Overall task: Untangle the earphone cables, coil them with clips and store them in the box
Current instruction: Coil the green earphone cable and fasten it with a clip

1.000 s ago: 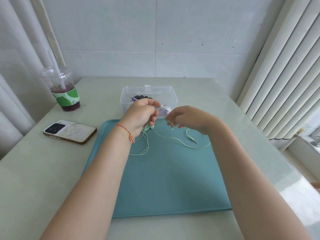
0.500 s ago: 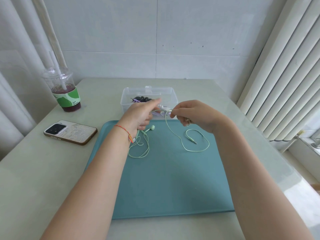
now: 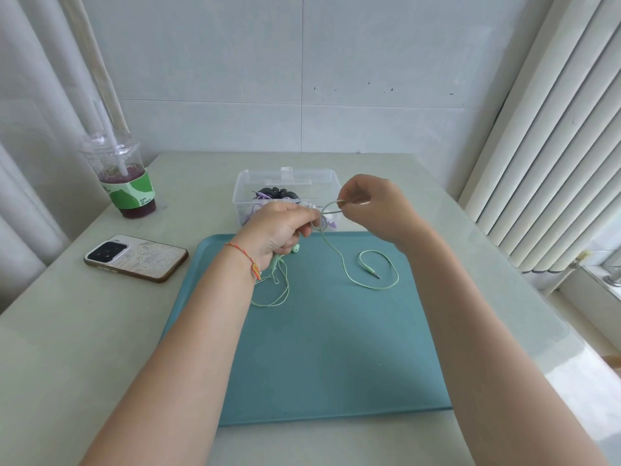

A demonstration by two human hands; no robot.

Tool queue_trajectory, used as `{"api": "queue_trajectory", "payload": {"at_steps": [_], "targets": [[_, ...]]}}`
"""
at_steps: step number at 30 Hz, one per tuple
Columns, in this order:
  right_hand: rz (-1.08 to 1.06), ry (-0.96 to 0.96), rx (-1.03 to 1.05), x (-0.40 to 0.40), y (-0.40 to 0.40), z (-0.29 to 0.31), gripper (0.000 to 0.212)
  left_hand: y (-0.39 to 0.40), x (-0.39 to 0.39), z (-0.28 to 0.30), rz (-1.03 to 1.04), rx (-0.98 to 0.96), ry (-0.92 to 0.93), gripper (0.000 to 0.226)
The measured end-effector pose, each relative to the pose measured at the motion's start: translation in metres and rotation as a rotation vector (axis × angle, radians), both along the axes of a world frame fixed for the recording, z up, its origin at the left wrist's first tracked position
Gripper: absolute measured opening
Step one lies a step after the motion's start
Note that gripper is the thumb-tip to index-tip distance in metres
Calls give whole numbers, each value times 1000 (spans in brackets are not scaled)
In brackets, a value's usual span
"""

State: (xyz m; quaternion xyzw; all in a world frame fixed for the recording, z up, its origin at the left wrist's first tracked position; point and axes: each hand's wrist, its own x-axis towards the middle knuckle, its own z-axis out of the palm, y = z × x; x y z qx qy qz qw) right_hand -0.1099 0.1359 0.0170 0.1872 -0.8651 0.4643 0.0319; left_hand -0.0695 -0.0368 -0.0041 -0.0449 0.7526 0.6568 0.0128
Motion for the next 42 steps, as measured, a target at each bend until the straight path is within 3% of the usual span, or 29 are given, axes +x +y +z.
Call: {"api": "queue_trajectory", "payload": {"at_steps": [9, 19, 22, 25, 29, 31, 34, 36, 39, 40, 42], "targets": [[164, 3, 52, 4, -4, -3, 17, 3, -1, -4, -34, 5, -34, 32], [181, 60, 193, 7, -4, -3, 8, -1, -6, -8, -31, 77, -32, 29], [162, 80, 140, 7, -5, -1, 8, -2, -8, -9, 8, 85, -40, 28], [22, 15, -171, 3, -5, 2, 14, -4, -9, -9, 45, 89, -58, 28], [-78, -345, -1059, -3, 4, 10, 21, -6, -11, -11, 99, 90, -77, 23], [-175, -431, -1222, -5, 16, 13, 22, -9, -15, -14, 220, 78, -80, 20], [-424, -443, -1243, -10, 28, 9, 12, -19, -21, -18, 452, 57, -56, 6], [-546, -437, -1154, -14, 32, 7, 7, -25, -22, -20, 536, 12, -27, 13], [-566, -387, -730, -20, 30, 4, 3, -25, -21, -18, 512, -21, 14, 19], [-536, -342, -494, -20, 29, 3, 5, -22, -20, -17, 460, -28, 15, 16], [-506, -220, 197, -17, 29, -1, 11, -14, -15, -14, 319, -61, -10, 14]]}}
